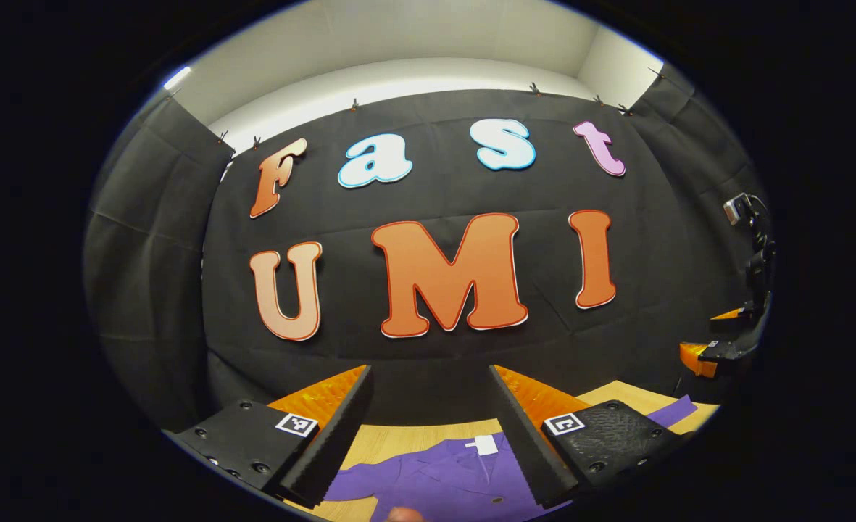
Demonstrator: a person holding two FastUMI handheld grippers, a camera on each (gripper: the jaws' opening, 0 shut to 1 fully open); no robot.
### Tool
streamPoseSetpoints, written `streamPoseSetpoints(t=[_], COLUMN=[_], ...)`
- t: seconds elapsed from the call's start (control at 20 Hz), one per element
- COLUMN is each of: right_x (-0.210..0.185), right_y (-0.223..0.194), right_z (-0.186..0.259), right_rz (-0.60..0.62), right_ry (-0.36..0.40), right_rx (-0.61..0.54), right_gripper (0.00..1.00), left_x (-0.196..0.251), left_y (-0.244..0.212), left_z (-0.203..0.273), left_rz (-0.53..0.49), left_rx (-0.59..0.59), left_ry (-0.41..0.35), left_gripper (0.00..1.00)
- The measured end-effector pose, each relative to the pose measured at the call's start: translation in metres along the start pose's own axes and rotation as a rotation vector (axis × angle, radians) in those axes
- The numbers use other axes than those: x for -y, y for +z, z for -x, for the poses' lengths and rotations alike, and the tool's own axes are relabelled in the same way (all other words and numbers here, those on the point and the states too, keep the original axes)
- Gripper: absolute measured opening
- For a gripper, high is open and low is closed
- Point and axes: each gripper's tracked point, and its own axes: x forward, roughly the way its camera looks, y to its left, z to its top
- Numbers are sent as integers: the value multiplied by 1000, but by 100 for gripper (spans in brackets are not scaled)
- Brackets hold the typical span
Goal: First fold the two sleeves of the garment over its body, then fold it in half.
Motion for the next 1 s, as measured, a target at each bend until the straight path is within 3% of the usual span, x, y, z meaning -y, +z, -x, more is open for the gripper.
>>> streamPoseSetpoints(t=[0.45, 0.5, 0.75, 1.0], right_x=[76, 80, 96, 116], right_y=[-110, -121, -182, -231], right_z=[-54, -60, -79, -97], right_rz=[-44, -51, -164, -173], right_ry=[-87, -88, -51, -28], right_rx=[-337, -378, -633, -830], right_gripper=[97, 96, 97, 97], left_x=[13, 15, 21, 31], left_y=[-6, -8, -17, -43], left_z=[1, 1, 1, 6], left_rz=[-32, -35, -59, -86], left_rx=[-35, -40, -78, -154], left_ry=[30, 36, 66, 89], left_gripper=[100, 96, 100, 100])
